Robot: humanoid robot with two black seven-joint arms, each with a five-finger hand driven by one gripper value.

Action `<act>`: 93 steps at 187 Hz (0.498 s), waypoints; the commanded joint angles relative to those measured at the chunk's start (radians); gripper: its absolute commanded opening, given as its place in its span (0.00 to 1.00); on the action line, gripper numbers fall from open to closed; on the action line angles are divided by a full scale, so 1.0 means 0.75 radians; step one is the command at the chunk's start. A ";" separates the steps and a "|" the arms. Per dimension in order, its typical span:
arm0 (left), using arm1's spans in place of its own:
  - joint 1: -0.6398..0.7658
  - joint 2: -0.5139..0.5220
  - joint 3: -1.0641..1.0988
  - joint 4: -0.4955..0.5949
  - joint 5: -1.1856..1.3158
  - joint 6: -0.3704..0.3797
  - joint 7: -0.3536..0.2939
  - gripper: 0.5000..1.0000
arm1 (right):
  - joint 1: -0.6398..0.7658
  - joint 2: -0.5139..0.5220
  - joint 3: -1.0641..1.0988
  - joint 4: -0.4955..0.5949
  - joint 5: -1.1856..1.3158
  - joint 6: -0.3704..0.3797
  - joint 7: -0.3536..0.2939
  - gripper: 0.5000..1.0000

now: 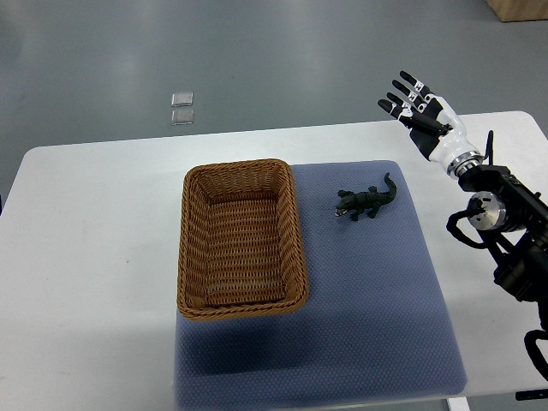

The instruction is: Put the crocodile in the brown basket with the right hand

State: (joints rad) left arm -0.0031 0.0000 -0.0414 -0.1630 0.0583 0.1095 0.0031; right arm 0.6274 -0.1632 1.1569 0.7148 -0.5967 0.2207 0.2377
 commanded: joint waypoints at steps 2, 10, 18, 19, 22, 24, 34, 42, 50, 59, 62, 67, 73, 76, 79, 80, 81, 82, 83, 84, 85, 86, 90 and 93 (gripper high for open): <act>0.000 0.000 0.000 0.001 0.000 -0.001 0.000 1.00 | 0.002 -0.001 0.000 0.002 0.000 0.000 0.000 0.86; 0.000 0.000 0.000 0.001 0.000 -0.001 0.000 1.00 | 0.002 -0.001 0.000 0.002 0.000 0.000 0.000 0.86; 0.000 0.000 0.000 -0.002 0.000 0.001 -0.002 1.00 | 0.002 -0.001 0.000 0.004 0.000 0.000 0.000 0.86; 0.000 0.000 0.000 0.001 0.000 -0.001 -0.004 1.00 | 0.002 -0.001 0.000 0.004 0.000 0.000 0.000 0.86; 0.000 0.000 0.000 -0.002 0.000 -0.001 -0.004 1.00 | 0.002 -0.001 0.000 0.004 0.000 0.000 0.000 0.86; 0.000 0.000 0.000 -0.002 0.000 0.001 -0.004 1.00 | 0.002 -0.001 0.000 0.004 0.000 0.000 0.000 0.86; 0.000 0.000 -0.002 -0.002 0.000 -0.001 -0.004 1.00 | 0.002 -0.001 0.000 0.004 0.000 0.000 0.000 0.86; 0.000 0.000 -0.006 -0.002 0.000 -0.001 -0.004 1.00 | 0.002 -0.001 0.000 0.004 0.000 0.000 0.000 0.86; 0.000 0.000 -0.008 -0.002 0.000 -0.001 -0.004 1.00 | 0.002 -0.001 0.000 0.006 0.000 0.000 0.000 0.86; 0.000 0.000 -0.008 -0.002 0.000 -0.001 -0.004 1.00 | 0.002 -0.001 0.000 0.006 0.000 0.002 0.000 0.86; 0.000 0.000 -0.006 -0.002 0.000 0.001 -0.004 1.00 | 0.002 -0.001 0.000 0.006 0.000 0.000 0.000 0.86; 0.000 0.000 -0.006 -0.002 0.000 -0.001 -0.004 1.00 | 0.002 -0.001 0.000 0.006 0.000 0.000 0.000 0.86; 0.000 0.000 -0.004 0.001 0.000 -0.001 -0.002 1.00 | 0.002 -0.001 -0.002 0.006 0.000 0.000 0.000 0.86; 0.000 0.000 -0.004 0.001 0.000 -0.001 -0.004 1.00 | 0.002 -0.001 -0.002 0.006 0.000 0.002 0.000 0.86; 0.000 0.000 -0.002 0.001 0.000 -0.001 -0.004 1.00 | 0.000 -0.001 -0.002 0.006 0.000 0.002 0.000 0.86; 0.000 0.000 -0.002 0.001 0.000 -0.001 -0.004 1.00 | 0.000 -0.001 -0.002 0.006 0.000 0.002 0.000 0.86; 0.000 0.000 -0.002 0.001 0.000 -0.001 -0.004 1.00 | 0.000 -0.001 -0.002 0.006 0.000 0.002 0.000 0.86; 0.000 0.000 -0.002 0.001 0.000 -0.001 -0.004 1.00 | 0.000 -0.001 -0.002 0.006 0.000 0.002 0.000 0.86; 0.000 0.000 -0.002 0.001 0.000 -0.001 -0.004 1.00 | 0.000 -0.001 -0.002 0.006 0.000 0.002 0.000 0.86; 0.000 0.000 -0.004 0.001 0.000 -0.001 -0.004 1.00 | 0.000 -0.001 -0.002 0.006 0.000 0.002 0.000 0.86; 0.000 0.000 -0.004 0.001 0.000 -0.001 -0.004 1.00 | 0.000 -0.001 -0.002 0.006 0.000 0.002 0.000 0.86; 0.000 0.000 -0.004 0.001 0.000 0.001 -0.004 1.00 | 0.000 -0.001 -0.002 0.006 0.000 0.002 0.000 0.86; 0.000 0.000 -0.002 0.001 0.000 -0.001 -0.004 1.00 | 0.000 -0.003 -0.002 0.006 0.000 0.002 0.000 0.86; 0.000 0.000 -0.004 0.001 0.000 -0.001 -0.004 1.00 | 0.000 -0.003 -0.002 0.006 0.000 0.002 0.000 0.86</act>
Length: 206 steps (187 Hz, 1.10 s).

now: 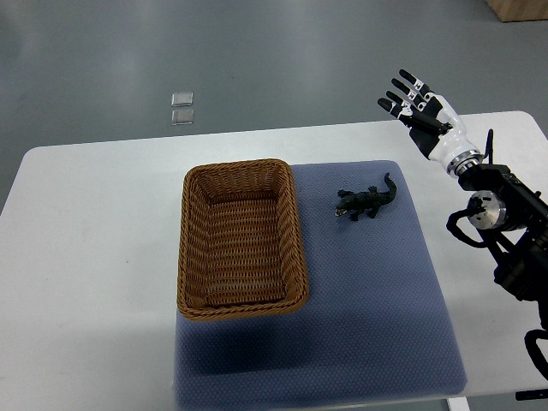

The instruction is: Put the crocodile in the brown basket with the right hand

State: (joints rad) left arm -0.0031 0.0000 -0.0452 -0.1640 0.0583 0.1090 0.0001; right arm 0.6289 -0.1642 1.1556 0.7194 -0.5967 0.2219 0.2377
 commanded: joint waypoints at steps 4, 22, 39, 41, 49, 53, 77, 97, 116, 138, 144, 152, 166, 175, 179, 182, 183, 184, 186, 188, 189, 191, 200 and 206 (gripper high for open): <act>0.000 0.000 0.001 0.002 0.000 0.000 0.000 1.00 | -0.002 -0.002 -0.001 0.000 0.000 0.001 0.000 0.86; 0.000 0.000 0.001 -0.002 0.000 0.000 0.000 1.00 | 0.000 -0.004 -0.001 0.000 0.000 0.001 0.000 0.86; 0.000 0.000 0.001 -0.002 0.000 0.000 0.000 1.00 | 0.000 -0.006 -0.003 0.004 0.000 0.001 0.000 0.86; 0.000 0.000 0.001 -0.002 0.000 0.000 0.000 1.00 | 0.002 -0.006 -0.003 0.004 0.000 0.001 0.000 0.86; 0.000 0.000 0.001 0.000 0.000 0.000 0.000 1.00 | 0.002 -0.008 -0.003 0.006 -0.002 0.001 0.000 0.86; 0.000 0.000 0.001 0.000 0.000 0.000 0.002 1.00 | 0.002 -0.008 -0.003 0.006 0.000 0.001 0.000 0.86; 0.000 0.000 0.001 0.000 0.000 0.000 0.000 1.00 | 0.004 -0.008 -0.003 0.010 0.000 -0.001 0.000 0.86; 0.000 0.000 0.001 0.000 0.000 0.000 0.000 1.00 | 0.002 -0.010 -0.003 0.010 0.000 0.001 0.000 0.86; 0.000 0.000 0.001 0.000 0.000 0.000 0.000 1.00 | 0.002 -0.012 -0.003 0.010 -0.002 0.001 0.000 0.86; 0.000 0.000 0.001 0.000 0.000 0.000 0.000 1.00 | 0.004 -0.014 -0.003 0.010 -0.002 0.003 0.000 0.86; 0.000 0.000 0.001 0.000 0.000 0.000 0.000 1.00 | 0.004 -0.014 -0.003 0.010 -0.002 0.003 0.000 0.86; 0.000 0.000 0.001 0.000 0.000 0.000 0.000 1.00 | 0.016 -0.014 -0.003 0.010 -0.002 0.011 0.000 0.86; 0.000 0.000 0.001 0.000 0.000 0.000 0.000 1.00 | 0.025 -0.016 -0.005 0.008 -0.002 0.035 0.000 0.86; 0.000 0.000 0.001 0.000 0.000 0.000 0.000 1.00 | 0.027 -0.020 -0.003 0.008 -0.002 0.044 0.000 0.86; 0.000 0.000 0.001 0.000 0.000 0.000 0.002 1.00 | 0.027 -0.022 -0.003 0.008 -0.002 0.044 0.000 0.86; 0.000 0.000 0.001 0.000 0.000 0.000 0.000 1.00 | 0.027 -0.027 -0.003 0.008 -0.002 0.044 0.000 0.86; 0.000 0.000 0.001 0.000 0.000 0.000 0.000 1.00 | 0.027 -0.027 -0.003 0.008 -0.002 0.044 0.000 0.86; 0.000 0.000 0.001 0.000 0.000 0.000 0.000 1.00 | 0.027 -0.029 -0.003 0.008 -0.002 0.044 0.000 0.86; 0.000 0.000 0.001 0.000 0.000 0.000 0.000 1.00 | 0.027 -0.029 -0.003 0.008 -0.002 0.046 0.000 0.86; 0.000 0.000 0.001 0.000 0.000 0.000 0.000 1.00 | 0.027 -0.031 -0.003 0.008 -0.002 0.046 0.000 0.86; 0.000 0.000 0.001 0.000 0.000 0.000 0.000 1.00 | 0.027 -0.031 -0.003 0.008 -0.002 0.046 0.000 0.86; 0.000 0.000 0.001 0.000 0.000 0.000 0.002 1.00 | 0.027 -0.031 -0.003 0.008 -0.002 0.046 0.000 0.86; 0.000 0.000 0.001 0.000 0.000 0.000 0.000 1.00 | 0.029 -0.033 -0.005 0.008 -0.002 0.046 0.000 0.86; 0.000 0.000 0.001 0.000 0.000 0.000 0.000 1.00 | 0.029 -0.035 -0.005 0.008 -0.002 0.046 0.000 0.86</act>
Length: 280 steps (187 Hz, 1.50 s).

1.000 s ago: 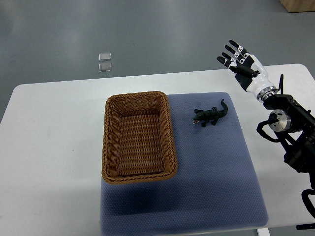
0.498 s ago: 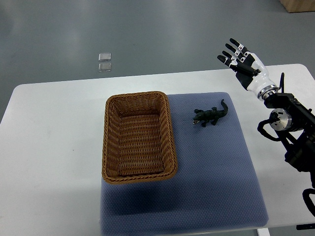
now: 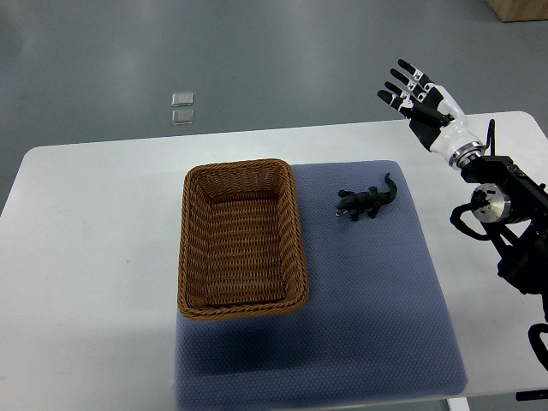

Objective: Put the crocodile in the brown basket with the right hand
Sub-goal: 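Lower the right hand over the dark green toy crocodile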

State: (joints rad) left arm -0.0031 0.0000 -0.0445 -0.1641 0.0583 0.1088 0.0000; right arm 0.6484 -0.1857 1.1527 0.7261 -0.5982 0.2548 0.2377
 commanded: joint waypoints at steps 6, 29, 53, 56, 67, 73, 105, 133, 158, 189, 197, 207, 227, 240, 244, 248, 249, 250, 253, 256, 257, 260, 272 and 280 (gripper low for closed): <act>0.000 0.000 0.000 0.000 0.000 0.000 0.000 1.00 | 0.003 -0.006 -0.001 -0.001 0.000 0.002 0.000 0.86; 0.000 0.000 0.000 0.000 0.000 0.000 0.000 1.00 | 0.005 -0.008 -0.003 0.003 -0.004 0.004 -0.002 0.86; 0.000 0.000 0.000 0.000 0.000 0.000 0.000 1.00 | 0.005 -0.014 -0.007 0.003 -0.008 0.020 -0.002 0.86; 0.000 0.000 0.000 0.000 0.000 0.000 0.000 1.00 | 0.005 -0.016 -0.007 0.003 -0.008 0.022 -0.002 0.86; 0.000 0.000 0.000 0.000 0.000 0.000 0.000 1.00 | 0.005 -0.016 -0.007 0.001 -0.010 0.024 -0.002 0.86; 0.000 0.000 0.000 0.000 0.000 0.000 0.000 1.00 | 0.005 -0.016 -0.007 0.001 -0.014 0.024 -0.002 0.86; 0.000 0.000 0.000 0.000 0.000 0.000 0.000 1.00 | 0.005 -0.016 -0.009 0.003 -0.021 0.026 -0.002 0.86; 0.000 0.000 0.000 0.000 0.000 0.000 0.000 1.00 | 0.007 -0.016 -0.013 0.010 -0.023 0.051 -0.002 0.86; 0.000 0.000 0.000 0.000 0.000 0.000 0.000 1.00 | 0.013 -0.027 -0.030 0.010 -0.041 0.102 -0.004 0.86; 0.000 0.000 0.000 0.000 0.000 0.000 0.000 1.00 | 0.060 -0.106 -0.109 0.010 -0.284 0.188 0.002 0.85; 0.000 0.000 0.000 0.000 0.000 0.000 0.000 1.00 | 0.082 -0.137 -0.152 0.010 -0.366 0.208 0.021 0.85; 0.000 0.000 0.000 0.000 0.000 0.000 0.000 1.00 | 0.109 -0.186 -0.214 0.010 -0.454 0.231 0.066 0.85; 0.000 0.000 0.000 0.000 0.000 0.000 0.000 1.00 | 0.181 -0.270 -0.402 0.010 -0.597 0.260 0.151 0.85; 0.000 0.000 0.000 0.000 0.000 0.000 0.000 1.00 | 0.244 -0.315 -0.575 0.010 -0.659 0.258 0.211 0.85; 0.000 0.000 0.000 0.000 0.000 0.000 0.000 1.00 | 0.262 -0.329 -0.626 0.010 -0.671 0.255 0.229 0.85; 0.000 0.000 0.000 0.000 0.000 0.000 0.000 1.00 | 0.283 -0.343 -0.680 0.010 -0.683 0.253 0.245 0.85; 0.000 0.000 0.000 0.000 0.000 0.000 0.000 1.00 | 0.283 -0.344 -0.680 0.010 -0.683 0.253 0.245 0.85; 0.000 0.000 0.000 0.000 0.000 0.000 0.000 1.00 | 0.291 -0.350 -0.702 0.010 -0.685 0.253 0.256 0.85; 0.000 0.000 0.000 0.000 0.000 0.000 0.000 1.00 | 0.299 -0.356 -0.729 0.010 -0.689 0.251 0.264 0.85; 0.000 0.000 0.000 0.000 0.000 0.000 0.000 1.00 | 0.318 -0.366 -0.778 0.010 -0.698 0.249 0.280 0.85; 0.000 0.000 0.000 0.000 0.000 0.000 0.000 1.00 | 0.318 -0.366 -0.778 0.010 -0.698 0.249 0.280 0.85; 0.000 0.000 0.000 0.000 0.000 0.000 0.000 1.00 | 0.334 -0.376 -0.825 0.010 -0.710 0.247 0.295 0.85; 0.000 0.000 0.000 0.000 0.000 0.000 0.000 1.00 | 0.385 -0.384 -0.960 0.010 -0.747 0.235 0.325 0.85; 0.000 0.000 0.000 0.000 0.000 0.000 0.000 1.00 | 0.414 -0.384 -1.040 0.010 -0.765 0.211 0.338 0.85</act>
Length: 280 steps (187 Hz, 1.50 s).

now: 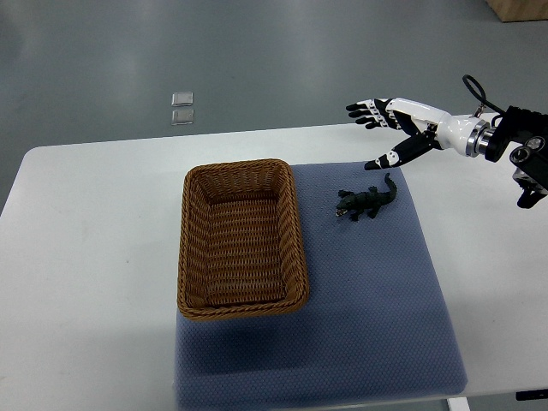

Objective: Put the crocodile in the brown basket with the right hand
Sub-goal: 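Lower the right hand over the dark green toy crocodile, then close the right hand's fingers around the crocodile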

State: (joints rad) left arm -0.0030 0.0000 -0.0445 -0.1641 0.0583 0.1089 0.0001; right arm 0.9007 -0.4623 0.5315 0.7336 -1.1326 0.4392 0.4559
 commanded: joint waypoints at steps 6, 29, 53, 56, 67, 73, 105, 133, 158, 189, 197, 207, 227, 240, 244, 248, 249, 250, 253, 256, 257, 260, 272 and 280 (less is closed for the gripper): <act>0.000 0.000 0.000 0.000 0.000 0.000 0.000 1.00 | 0.096 -0.016 -0.271 -0.001 -0.063 -0.064 0.053 0.85; 0.000 0.000 0.000 0.000 0.000 0.000 0.000 1.00 | 0.161 -0.005 -0.484 -0.001 -0.087 -0.170 0.061 0.85; 0.000 0.000 0.000 0.000 0.000 0.000 0.002 1.00 | 0.214 0.015 -0.643 -0.001 -0.144 -0.262 0.069 0.85; 0.000 0.000 0.000 0.000 0.000 0.000 0.002 1.00 | 0.221 0.021 -0.660 -0.001 -0.153 -0.277 0.069 0.85; 0.000 0.000 0.000 0.000 0.000 0.000 0.000 1.00 | 0.229 0.031 -0.686 -0.001 -0.181 -0.307 0.069 0.85; 0.000 0.000 0.000 0.000 0.000 0.000 0.000 1.00 | 0.231 0.033 -0.694 -0.001 -0.204 -0.324 0.069 0.85; 0.000 0.000 0.000 0.000 0.000 0.000 0.000 1.00 | 0.231 0.056 -0.703 -0.003 -0.316 -0.385 0.067 0.85; 0.000 0.000 0.000 0.000 0.000 0.000 0.000 1.00 | 0.239 0.056 -0.709 -0.001 -0.355 -0.410 0.069 0.84; 0.000 0.000 0.000 0.000 0.000 0.000 0.000 1.00 | 0.278 0.050 -0.778 -0.003 -0.371 -0.432 0.071 0.84; 0.000 0.000 0.000 0.000 0.000 0.000 0.000 1.00 | 0.294 0.064 -0.860 -0.001 -0.421 -0.481 0.073 0.84; 0.000 0.000 0.000 0.000 0.000 0.000 0.000 1.00 | 0.292 0.080 -0.878 -0.011 -0.435 -0.502 0.081 0.83; 0.000 0.000 0.000 0.000 0.000 0.000 0.000 1.00 | 0.284 0.113 -0.901 -0.037 -0.441 -0.540 0.098 0.83; 0.000 0.000 0.000 0.000 0.000 0.000 0.000 1.00 | 0.280 0.162 -0.928 -0.119 -0.449 -0.588 0.126 0.83; 0.000 0.000 0.000 0.000 0.000 0.000 0.000 1.00 | 0.280 0.179 -0.932 -0.146 -0.457 -0.600 0.145 0.83; 0.000 0.000 0.000 0.000 0.000 0.000 0.000 1.00 | 0.280 0.181 -0.932 -0.150 -0.457 -0.600 0.151 0.83; 0.000 0.000 0.000 0.000 0.000 0.000 0.000 1.00 | 0.280 0.181 -0.932 -0.150 -0.457 -0.602 0.155 0.83; 0.000 0.000 0.000 0.000 0.000 0.000 0.000 1.00 | 0.280 0.179 -0.934 -0.150 -0.457 -0.600 0.157 0.83; 0.000 0.000 0.000 0.000 0.000 0.000 0.000 1.00 | 0.280 0.179 -0.934 -0.150 -0.457 -0.600 0.157 0.83; 0.000 0.000 0.000 0.000 0.000 0.000 0.000 1.00 | 0.282 0.179 -0.934 -0.150 -0.457 -0.600 0.161 0.83; 0.000 0.000 0.000 0.000 0.000 0.000 0.000 1.00 | 0.282 0.179 -0.934 -0.152 -0.459 -0.602 0.161 0.83; 0.000 0.000 0.000 0.000 0.000 0.000 0.000 1.00 | 0.282 0.179 -0.934 -0.150 -0.459 -0.600 0.163 0.83; 0.000 0.000 0.000 0.000 0.000 0.000 0.000 1.00 | 0.282 0.177 -0.934 -0.150 -0.459 -0.600 0.165 0.83; 0.000 0.000 0.000 0.000 0.000 0.000 0.000 1.00 | 0.284 0.168 -0.934 -0.150 -0.461 -0.600 0.169 0.83; 0.000 0.000 0.000 0.000 0.000 0.000 0.000 1.00 | 0.288 0.164 -0.934 -0.148 -0.461 -0.600 0.177 0.83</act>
State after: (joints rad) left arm -0.0031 0.0000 -0.0445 -0.1641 0.0583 0.1089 0.0000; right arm 1.1112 -0.3307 -0.1685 0.6220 -1.4771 -0.0108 0.5787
